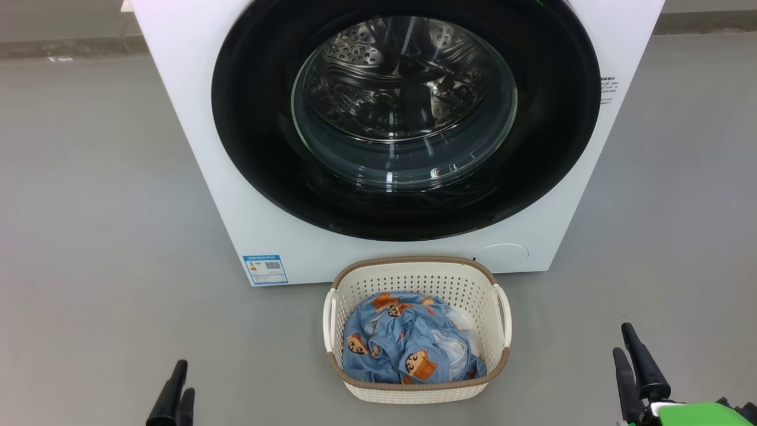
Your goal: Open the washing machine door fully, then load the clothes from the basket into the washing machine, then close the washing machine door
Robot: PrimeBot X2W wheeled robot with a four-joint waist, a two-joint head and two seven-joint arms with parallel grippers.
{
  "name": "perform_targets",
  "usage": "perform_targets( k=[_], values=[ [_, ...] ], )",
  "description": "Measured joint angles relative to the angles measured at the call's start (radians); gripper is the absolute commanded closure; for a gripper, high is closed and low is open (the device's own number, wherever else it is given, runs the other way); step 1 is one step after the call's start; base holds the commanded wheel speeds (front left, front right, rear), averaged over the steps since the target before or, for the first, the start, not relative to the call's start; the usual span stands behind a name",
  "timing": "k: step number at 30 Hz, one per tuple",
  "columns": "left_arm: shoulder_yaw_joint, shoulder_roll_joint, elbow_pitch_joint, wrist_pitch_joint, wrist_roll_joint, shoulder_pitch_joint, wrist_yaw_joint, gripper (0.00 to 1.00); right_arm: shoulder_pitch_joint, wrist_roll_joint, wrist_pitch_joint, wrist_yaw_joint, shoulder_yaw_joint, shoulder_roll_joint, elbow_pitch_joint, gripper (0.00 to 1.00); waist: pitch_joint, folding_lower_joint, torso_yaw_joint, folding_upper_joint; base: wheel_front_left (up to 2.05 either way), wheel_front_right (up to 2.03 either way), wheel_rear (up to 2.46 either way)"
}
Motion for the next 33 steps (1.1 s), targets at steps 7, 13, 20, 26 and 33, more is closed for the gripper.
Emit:
perform_targets(
  k=[7,13,20,26,33],
  values=[
    [-0.001,0.001,-0.015,-0.015,0.037,0.0,0.0,0.0,0.004,-0.074,-0.017,0.0,0.004,-0.001,-0.022,0.0,-0.001,0.0,0.0,0.0,0.0,0.0,0.0],
    [-0.004,0.001,-0.028,-0.034,0.097,0.001,0.0,0.0,0.009,-0.166,-0.035,0.0,0.019,-0.003,-0.045,0.0,-0.003,0.0,0.001,0.0,0.0,0.0,0.0],
    [-0.011,0.002,-0.045,-0.054,0.212,0.005,0.0,0.0,0.01,-0.285,-0.053,0.0,0.036,-0.012,-0.07,0.0,-0.005,0.0,0.002,0.0,0.0,0.0,0.0],
    [-0.015,0.004,-0.057,-0.072,0.334,0.006,-0.001,0.0,0.01,-0.41,-0.074,0.0,0.063,-0.03,-0.086,0.0,-0.007,0.0,0.002,0.0,0.0,0.0,0.0],
    [-0.027,0.011,-0.071,-0.093,0.472,0.01,-0.001,0.0,0.01,-0.532,-0.096,0.0,0.092,-0.04,-0.092,0.0,-0.007,0.0,0.001,0.0,0.0,0.0,0.0]
  ],
)
